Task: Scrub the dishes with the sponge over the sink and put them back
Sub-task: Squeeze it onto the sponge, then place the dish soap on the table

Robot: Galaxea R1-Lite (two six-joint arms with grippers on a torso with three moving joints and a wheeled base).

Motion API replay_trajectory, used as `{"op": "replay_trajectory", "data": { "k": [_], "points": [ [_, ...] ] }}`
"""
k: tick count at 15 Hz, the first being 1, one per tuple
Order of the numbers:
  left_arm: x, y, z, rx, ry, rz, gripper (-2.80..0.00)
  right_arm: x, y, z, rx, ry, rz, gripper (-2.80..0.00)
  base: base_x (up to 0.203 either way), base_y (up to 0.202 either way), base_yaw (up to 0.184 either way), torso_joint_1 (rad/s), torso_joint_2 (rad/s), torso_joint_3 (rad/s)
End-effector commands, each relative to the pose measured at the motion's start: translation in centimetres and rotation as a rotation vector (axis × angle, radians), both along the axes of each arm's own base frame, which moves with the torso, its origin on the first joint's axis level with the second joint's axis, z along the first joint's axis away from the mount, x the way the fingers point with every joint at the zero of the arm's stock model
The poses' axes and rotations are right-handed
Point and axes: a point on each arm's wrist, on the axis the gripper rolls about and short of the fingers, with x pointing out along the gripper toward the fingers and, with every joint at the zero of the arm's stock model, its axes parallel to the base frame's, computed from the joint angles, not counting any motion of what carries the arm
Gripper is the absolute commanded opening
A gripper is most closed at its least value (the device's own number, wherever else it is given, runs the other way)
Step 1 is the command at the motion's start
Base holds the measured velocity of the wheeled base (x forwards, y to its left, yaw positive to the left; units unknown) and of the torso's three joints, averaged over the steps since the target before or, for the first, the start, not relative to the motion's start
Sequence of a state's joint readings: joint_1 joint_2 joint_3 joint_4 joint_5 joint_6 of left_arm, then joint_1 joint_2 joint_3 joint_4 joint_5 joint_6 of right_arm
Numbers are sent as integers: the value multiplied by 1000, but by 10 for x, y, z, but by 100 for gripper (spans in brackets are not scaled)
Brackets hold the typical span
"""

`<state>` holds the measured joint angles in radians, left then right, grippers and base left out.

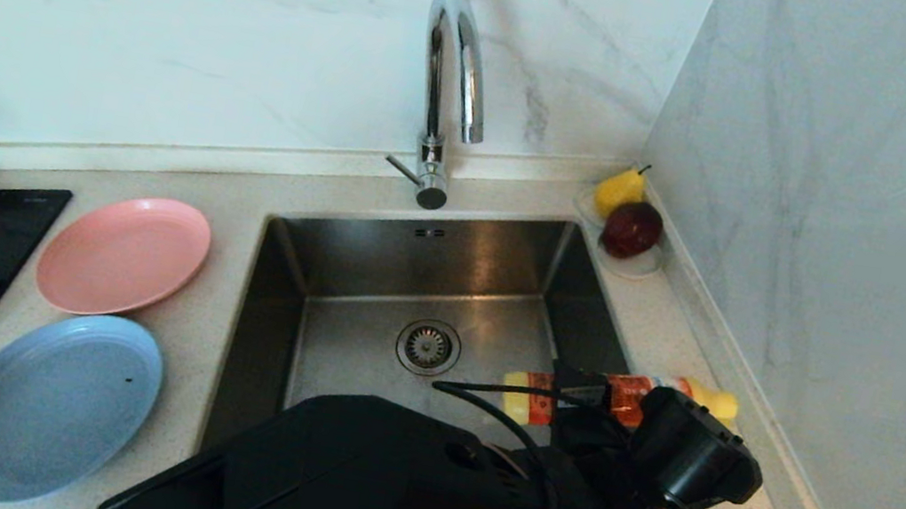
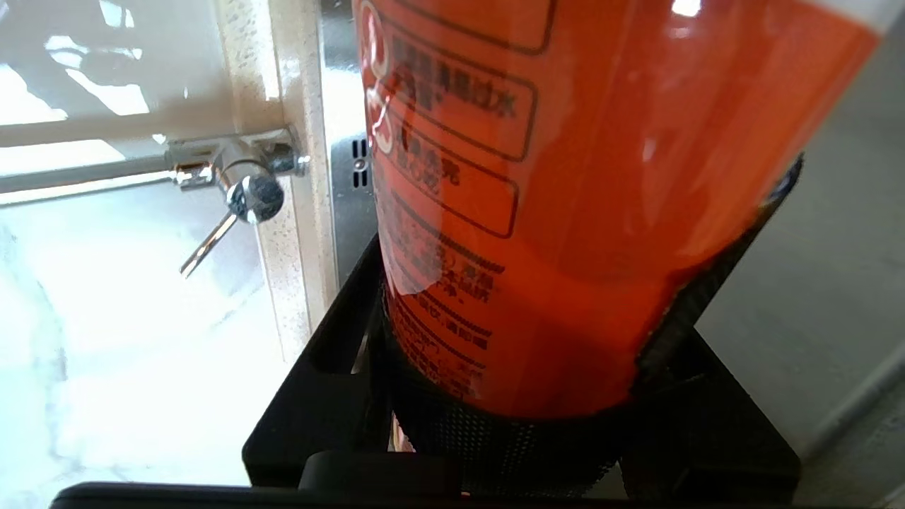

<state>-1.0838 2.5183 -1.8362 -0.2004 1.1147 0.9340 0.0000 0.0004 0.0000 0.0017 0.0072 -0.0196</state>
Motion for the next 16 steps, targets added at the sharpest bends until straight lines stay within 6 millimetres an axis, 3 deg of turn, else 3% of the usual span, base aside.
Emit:
{"op": "replay_trajectory", "data": {
  "k": [1,7,16],
  "points": [
    [-4,1,15,-37,-18,2,-280,0,0,0,0,-1,0,-280,0,0,0,0,0,0],
    [-13,11,47,-226,-39,13,-280,0,0,0,0,-1,0,-280,0,0,0,0,0,0],
    [-27,36,126,-640,-29,-108,-280,0,0,0,0,-1,0,-280,0,0,0,0,0,0]
  ]
}}
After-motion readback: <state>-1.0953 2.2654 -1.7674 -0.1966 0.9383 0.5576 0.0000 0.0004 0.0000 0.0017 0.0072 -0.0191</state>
